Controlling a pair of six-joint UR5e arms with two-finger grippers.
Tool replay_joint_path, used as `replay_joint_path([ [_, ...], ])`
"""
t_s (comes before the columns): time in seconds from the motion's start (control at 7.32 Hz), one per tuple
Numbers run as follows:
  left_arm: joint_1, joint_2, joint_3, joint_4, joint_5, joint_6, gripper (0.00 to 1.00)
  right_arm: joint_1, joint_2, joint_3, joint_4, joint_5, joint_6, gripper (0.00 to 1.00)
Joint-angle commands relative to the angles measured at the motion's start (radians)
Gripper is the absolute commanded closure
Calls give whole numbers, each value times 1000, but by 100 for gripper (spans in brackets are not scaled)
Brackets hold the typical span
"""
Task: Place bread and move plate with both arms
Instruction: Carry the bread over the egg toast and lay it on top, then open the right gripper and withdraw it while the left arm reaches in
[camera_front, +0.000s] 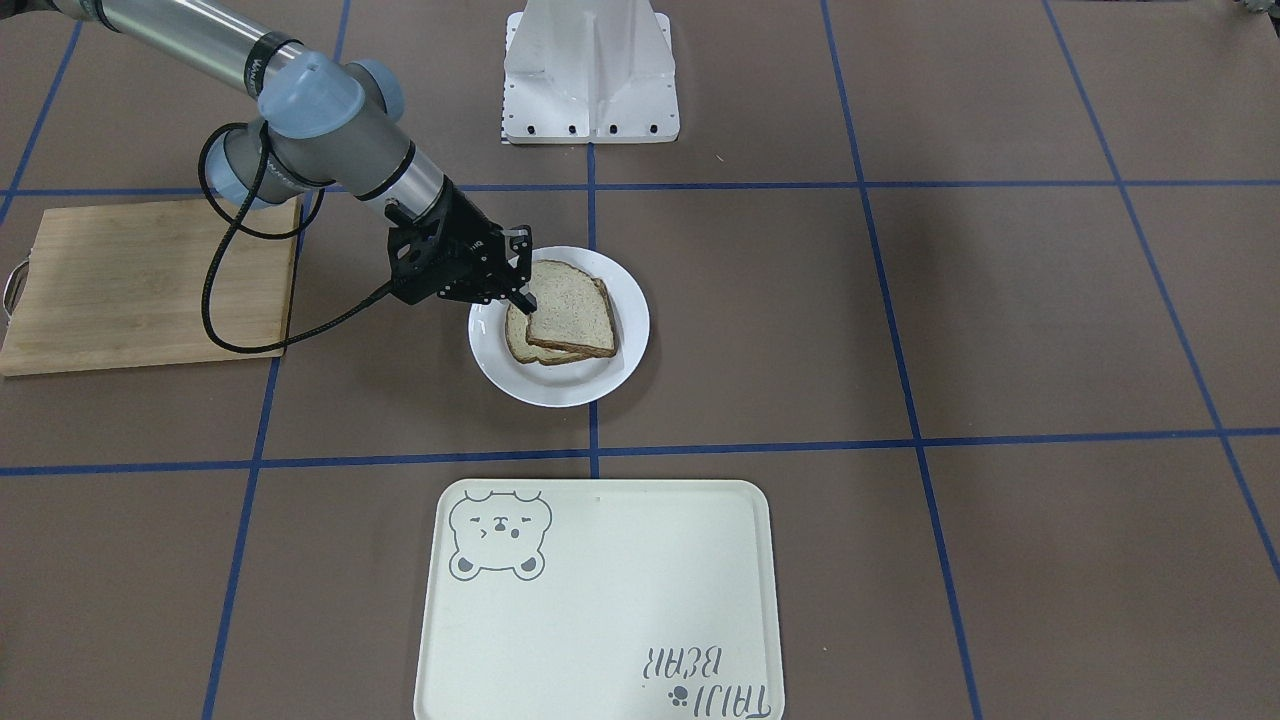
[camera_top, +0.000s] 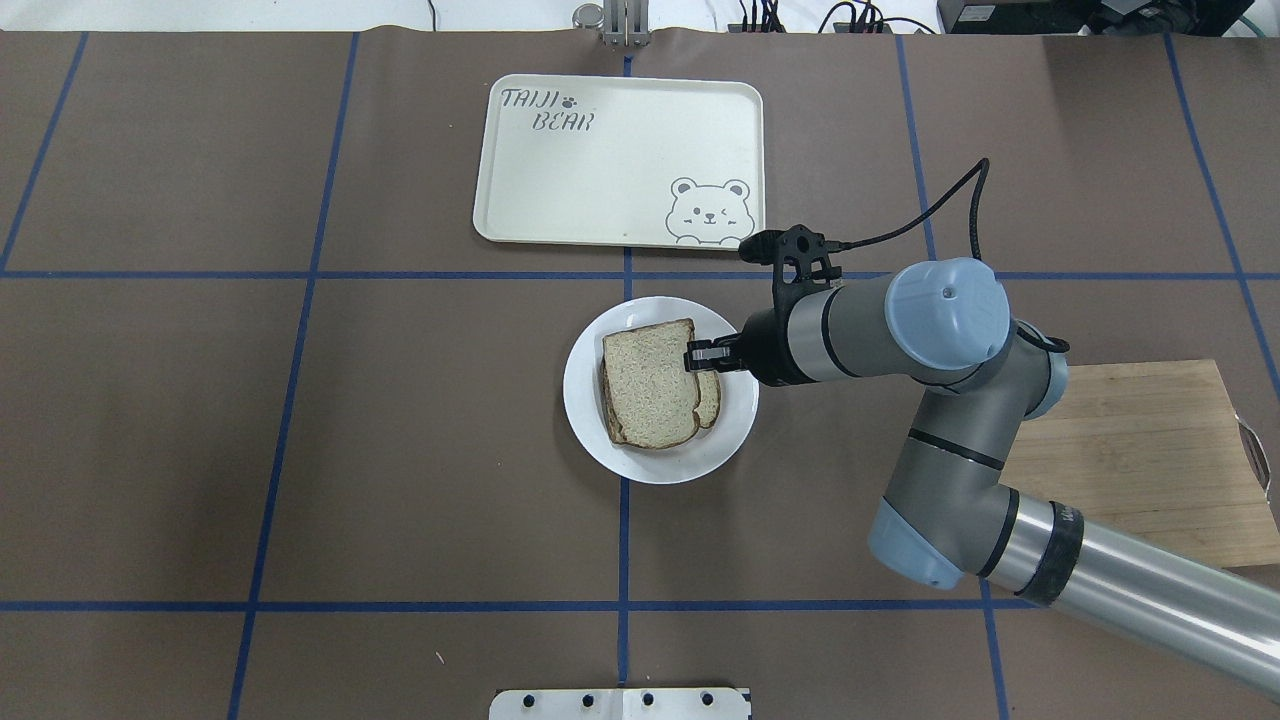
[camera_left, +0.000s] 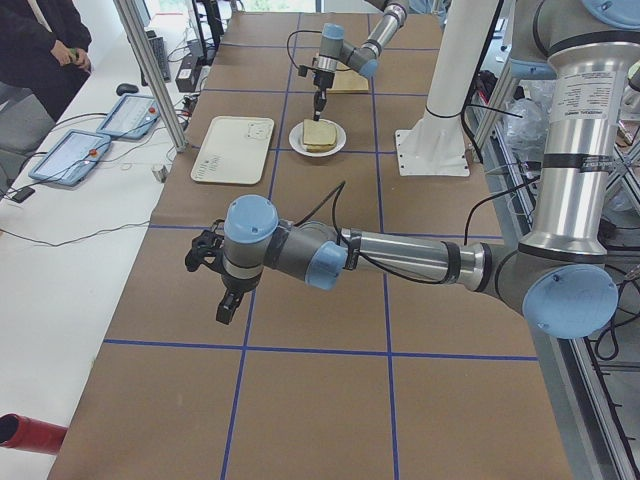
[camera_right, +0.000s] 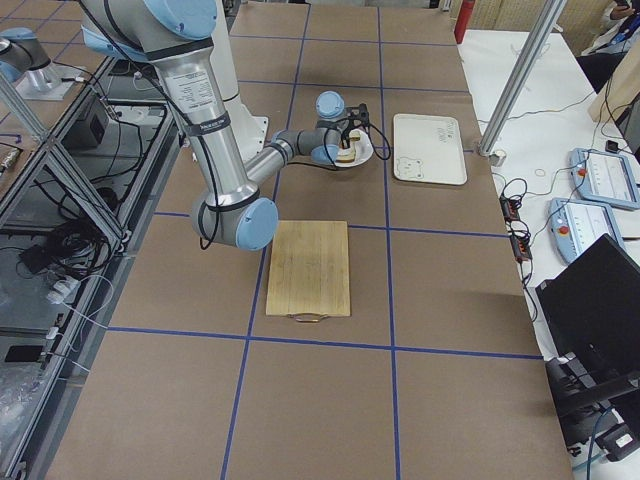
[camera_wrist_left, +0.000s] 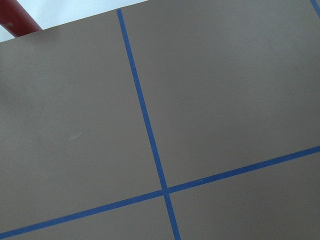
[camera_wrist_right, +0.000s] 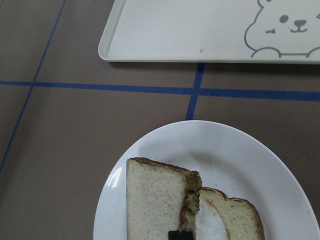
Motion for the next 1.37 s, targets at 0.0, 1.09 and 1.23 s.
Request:
replay_joint_path([
  [0.0, 0, -3, 0, 0, 0, 0, 1, -21, -9, -27, 0, -28, -10, 100],
  [1.09, 110, -34, -18, -256, -76, -400, 2, 420, -5, 57, -605, 135, -428, 0],
  [1.23, 214, -35, -18, -379, -73, -607, 2, 524, -12, 55, -732, 140, -621, 0],
])
